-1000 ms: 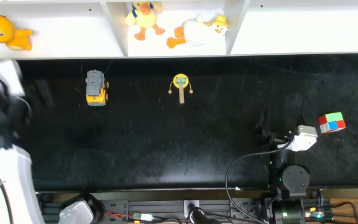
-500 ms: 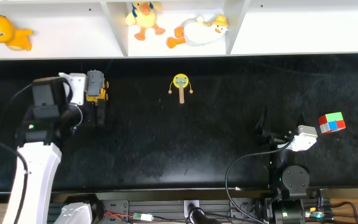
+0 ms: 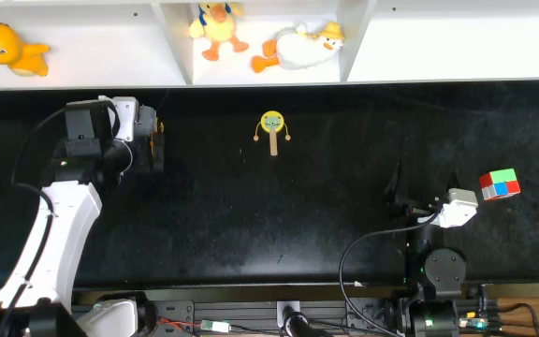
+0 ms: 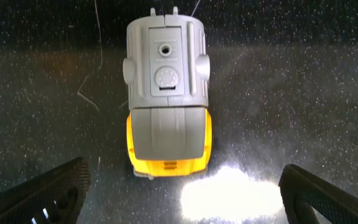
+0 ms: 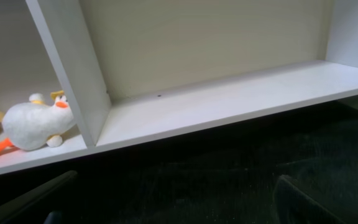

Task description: Store Toys

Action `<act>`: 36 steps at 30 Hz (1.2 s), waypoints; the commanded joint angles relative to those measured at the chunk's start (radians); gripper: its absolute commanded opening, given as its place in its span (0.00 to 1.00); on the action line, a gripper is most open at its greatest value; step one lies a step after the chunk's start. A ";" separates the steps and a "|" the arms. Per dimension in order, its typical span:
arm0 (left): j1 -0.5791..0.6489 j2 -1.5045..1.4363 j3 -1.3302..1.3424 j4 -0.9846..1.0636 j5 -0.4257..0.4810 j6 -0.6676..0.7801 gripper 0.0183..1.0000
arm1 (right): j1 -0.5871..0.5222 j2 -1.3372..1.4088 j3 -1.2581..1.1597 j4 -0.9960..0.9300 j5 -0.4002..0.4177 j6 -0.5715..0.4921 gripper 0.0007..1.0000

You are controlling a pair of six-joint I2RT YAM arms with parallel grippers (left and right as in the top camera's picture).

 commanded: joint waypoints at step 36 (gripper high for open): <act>-0.005 -0.017 -0.058 0.077 -0.050 0.030 0.27 | -0.002 -0.008 -0.014 0.002 0.001 0.004 0.99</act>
